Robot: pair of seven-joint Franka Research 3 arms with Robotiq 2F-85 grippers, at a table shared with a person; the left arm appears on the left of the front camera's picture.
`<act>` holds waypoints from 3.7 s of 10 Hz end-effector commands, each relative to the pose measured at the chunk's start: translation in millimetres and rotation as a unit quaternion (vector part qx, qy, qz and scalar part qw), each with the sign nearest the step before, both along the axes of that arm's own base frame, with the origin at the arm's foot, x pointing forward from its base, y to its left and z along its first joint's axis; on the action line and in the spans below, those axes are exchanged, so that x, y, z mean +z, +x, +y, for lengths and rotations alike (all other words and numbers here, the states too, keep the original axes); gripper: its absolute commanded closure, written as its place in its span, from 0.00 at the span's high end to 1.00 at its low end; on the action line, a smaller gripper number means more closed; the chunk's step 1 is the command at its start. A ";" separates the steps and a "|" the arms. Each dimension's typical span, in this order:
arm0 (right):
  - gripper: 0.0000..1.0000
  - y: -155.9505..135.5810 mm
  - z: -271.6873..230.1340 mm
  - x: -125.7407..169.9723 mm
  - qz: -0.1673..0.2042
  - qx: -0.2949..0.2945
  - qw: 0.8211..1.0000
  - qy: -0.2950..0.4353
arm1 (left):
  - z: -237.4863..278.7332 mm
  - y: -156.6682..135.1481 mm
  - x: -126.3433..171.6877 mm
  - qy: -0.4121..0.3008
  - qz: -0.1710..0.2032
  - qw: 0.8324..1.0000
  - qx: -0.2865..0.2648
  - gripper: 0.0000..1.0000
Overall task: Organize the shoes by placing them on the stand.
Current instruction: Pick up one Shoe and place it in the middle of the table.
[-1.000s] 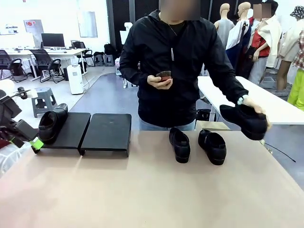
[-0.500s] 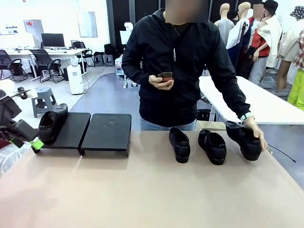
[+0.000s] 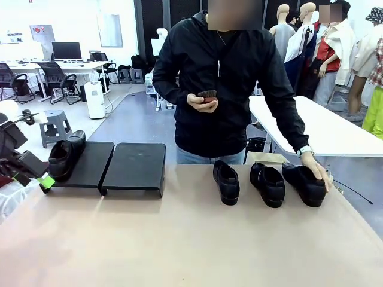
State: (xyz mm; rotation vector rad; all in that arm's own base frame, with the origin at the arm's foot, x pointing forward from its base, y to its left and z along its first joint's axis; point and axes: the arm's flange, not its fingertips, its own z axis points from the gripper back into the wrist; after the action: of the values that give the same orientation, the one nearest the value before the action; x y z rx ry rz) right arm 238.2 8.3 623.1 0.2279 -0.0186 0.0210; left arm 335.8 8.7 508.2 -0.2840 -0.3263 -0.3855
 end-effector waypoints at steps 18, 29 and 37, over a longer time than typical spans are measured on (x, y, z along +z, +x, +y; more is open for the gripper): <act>1.00 322.8 236.1 -186.7 -0.133 0.046 0.990 -0.019 | -0.2 -1.6 -4.1 0.002 -0.003 1.000 0.006 1.00; 0.00 402.1 265.9 -260.0 -0.072 0.017 0.996 -0.041 | -0.2 -1.6 -4.1 0.002 -0.003 1.000 0.006 1.00; 0.00 398.0 262.6 -261.4 -0.060 0.029 0.997 -0.029 | -0.2 -1.6 -4.1 0.002 -0.003 1.000 0.006 1.00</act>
State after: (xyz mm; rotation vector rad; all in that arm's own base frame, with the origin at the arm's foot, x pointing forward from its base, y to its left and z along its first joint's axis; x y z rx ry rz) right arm 633.3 272.5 357.8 0.1503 -0.1383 0.0843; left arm 335.8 8.6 508.1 -0.2832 -0.3261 -0.3856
